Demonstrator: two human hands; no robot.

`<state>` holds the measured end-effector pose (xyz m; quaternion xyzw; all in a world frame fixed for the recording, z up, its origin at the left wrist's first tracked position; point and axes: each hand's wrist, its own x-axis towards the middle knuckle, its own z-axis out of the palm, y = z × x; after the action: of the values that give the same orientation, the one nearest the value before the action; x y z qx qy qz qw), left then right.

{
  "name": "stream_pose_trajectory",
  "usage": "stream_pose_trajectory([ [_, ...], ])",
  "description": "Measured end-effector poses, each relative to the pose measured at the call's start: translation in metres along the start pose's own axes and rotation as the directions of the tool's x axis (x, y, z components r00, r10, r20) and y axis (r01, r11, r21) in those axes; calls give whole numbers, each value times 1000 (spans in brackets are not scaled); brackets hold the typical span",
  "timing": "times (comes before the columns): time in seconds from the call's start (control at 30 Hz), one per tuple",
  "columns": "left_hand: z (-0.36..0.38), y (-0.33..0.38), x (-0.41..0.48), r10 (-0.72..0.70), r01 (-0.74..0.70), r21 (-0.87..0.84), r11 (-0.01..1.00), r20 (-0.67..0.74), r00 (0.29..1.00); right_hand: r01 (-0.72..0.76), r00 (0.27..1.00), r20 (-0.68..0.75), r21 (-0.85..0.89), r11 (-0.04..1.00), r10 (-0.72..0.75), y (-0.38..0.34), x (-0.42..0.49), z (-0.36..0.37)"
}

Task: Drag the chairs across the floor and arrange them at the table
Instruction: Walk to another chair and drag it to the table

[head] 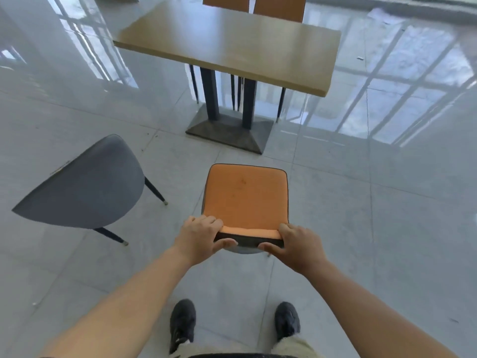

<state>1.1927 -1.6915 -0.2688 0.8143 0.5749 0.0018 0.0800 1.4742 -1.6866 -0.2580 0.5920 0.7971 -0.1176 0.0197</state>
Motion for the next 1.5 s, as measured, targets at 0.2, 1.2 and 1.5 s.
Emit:
stream_pose_trajectory([
  [0.2,-7,-68,-15,127,-127,3,992,11,992,-160,987,15,51,986,160,-79,-8,10],
  [1.2,-18,-82,-62,-98,153,-192,969,270,958,-377,925,175,295,878,338,-128,-29,25],
  [1.5,-17,-91,-42,-82,120,-175,977,212,974,-361,932,102,335,870,347,-123,-14,30],
])
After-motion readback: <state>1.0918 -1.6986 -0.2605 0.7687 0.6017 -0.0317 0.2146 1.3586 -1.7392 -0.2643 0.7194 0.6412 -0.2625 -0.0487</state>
